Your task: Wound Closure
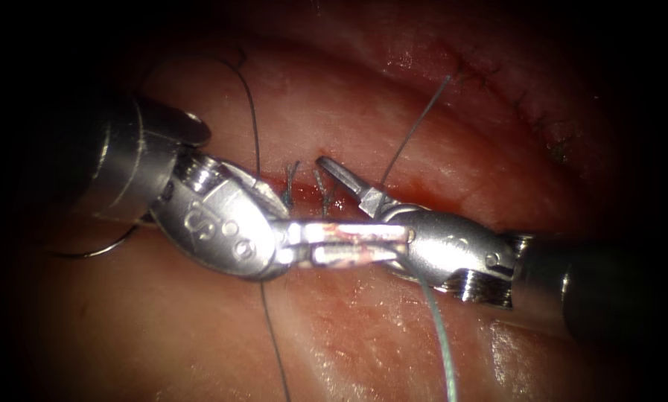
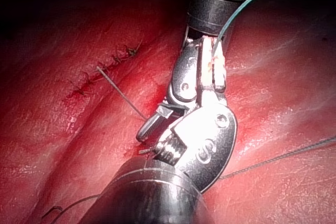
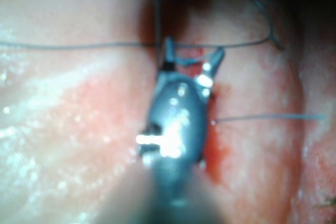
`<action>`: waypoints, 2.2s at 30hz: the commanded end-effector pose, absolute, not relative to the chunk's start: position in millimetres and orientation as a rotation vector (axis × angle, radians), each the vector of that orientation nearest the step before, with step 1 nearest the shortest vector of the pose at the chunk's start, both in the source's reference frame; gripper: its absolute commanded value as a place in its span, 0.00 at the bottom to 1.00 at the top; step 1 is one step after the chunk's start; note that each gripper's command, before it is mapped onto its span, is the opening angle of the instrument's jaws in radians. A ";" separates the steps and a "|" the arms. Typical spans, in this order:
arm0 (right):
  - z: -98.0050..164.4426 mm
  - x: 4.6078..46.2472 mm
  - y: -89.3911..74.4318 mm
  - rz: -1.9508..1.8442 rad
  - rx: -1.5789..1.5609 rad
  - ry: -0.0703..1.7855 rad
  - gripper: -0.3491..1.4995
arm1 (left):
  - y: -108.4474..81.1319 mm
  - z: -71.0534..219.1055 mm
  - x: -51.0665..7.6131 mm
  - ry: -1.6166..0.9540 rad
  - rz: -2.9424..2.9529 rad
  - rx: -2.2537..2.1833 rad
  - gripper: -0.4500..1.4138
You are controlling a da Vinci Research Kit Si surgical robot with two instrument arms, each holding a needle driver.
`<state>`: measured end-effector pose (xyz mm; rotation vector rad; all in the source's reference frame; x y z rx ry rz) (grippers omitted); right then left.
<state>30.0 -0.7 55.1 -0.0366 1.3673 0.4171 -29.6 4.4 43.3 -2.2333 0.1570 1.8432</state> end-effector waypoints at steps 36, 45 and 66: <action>54.8 30.0 -2.6 0.315 0.058 1.606 0.59 | 10.4 58.6 -30.2 0.103 1.843 -2.393 0.00; 55.0 28.1 -2.7 0.421 0.075 1.713 0.58 | 9.7 60.9 -29.4 0.108 1.860 -2.449 0.00; 55.9 26.9 -2.5 0.661 0.168 1.793 0.57 | 7.0 61.5 -28.4 0.196 1.720 -2.585 0.00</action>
